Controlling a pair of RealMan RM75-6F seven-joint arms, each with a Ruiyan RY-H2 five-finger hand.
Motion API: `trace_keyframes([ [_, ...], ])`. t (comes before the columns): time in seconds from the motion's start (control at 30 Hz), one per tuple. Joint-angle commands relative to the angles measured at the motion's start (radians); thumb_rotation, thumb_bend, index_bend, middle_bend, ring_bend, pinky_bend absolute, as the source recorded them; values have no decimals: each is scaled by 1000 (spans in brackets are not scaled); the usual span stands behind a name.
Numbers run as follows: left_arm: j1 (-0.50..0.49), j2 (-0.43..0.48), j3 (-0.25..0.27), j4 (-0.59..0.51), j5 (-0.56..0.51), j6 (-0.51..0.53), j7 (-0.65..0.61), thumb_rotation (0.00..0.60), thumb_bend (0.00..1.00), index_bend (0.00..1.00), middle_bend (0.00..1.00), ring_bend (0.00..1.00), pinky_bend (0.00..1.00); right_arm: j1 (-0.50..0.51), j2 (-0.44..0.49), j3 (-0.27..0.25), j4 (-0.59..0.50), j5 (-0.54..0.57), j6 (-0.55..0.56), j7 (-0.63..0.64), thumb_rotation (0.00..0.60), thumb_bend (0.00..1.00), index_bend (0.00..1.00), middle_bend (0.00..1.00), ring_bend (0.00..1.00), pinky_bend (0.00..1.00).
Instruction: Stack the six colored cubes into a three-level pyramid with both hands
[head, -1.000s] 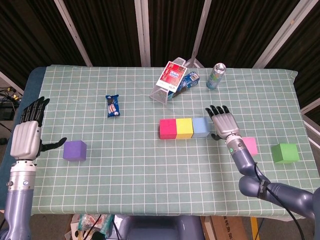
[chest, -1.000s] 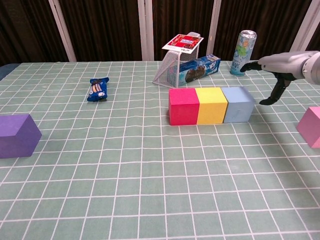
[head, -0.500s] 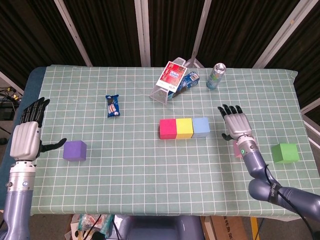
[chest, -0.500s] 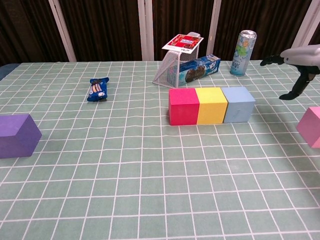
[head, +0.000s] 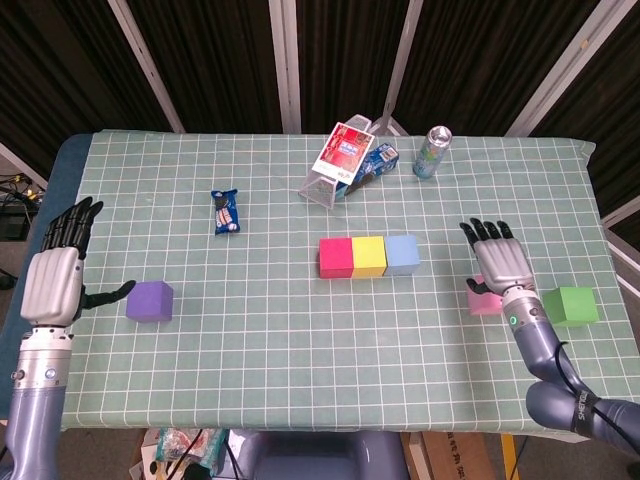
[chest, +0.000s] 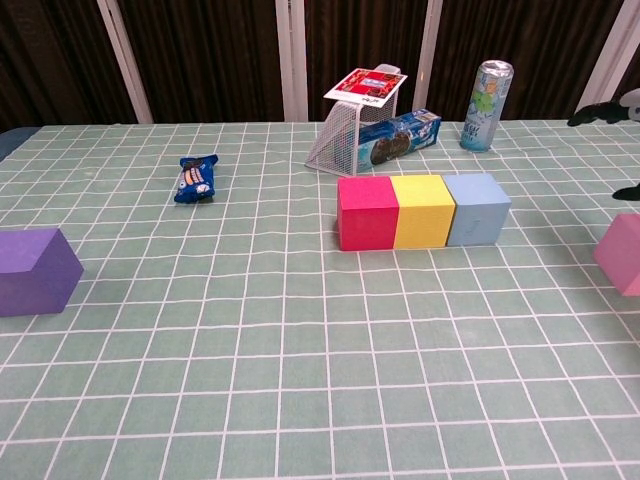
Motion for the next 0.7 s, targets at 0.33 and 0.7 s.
trace_keyframes([
  [0.33, -1, 4, -1, 10, -6, -13, -9, 600, 117, 0, 0, 0, 8, -100, 75, -62, -99, -72, 30, 51, 600, 324, 0, 0, 50, 0],
  [0.7, 0, 5, -1, 17, -11, -19, -13, 600, 117, 0, 0, 0, 8, -127, 17, -76, -26, -86, 10, 63, 600, 324, 0, 0, 50, 0],
])
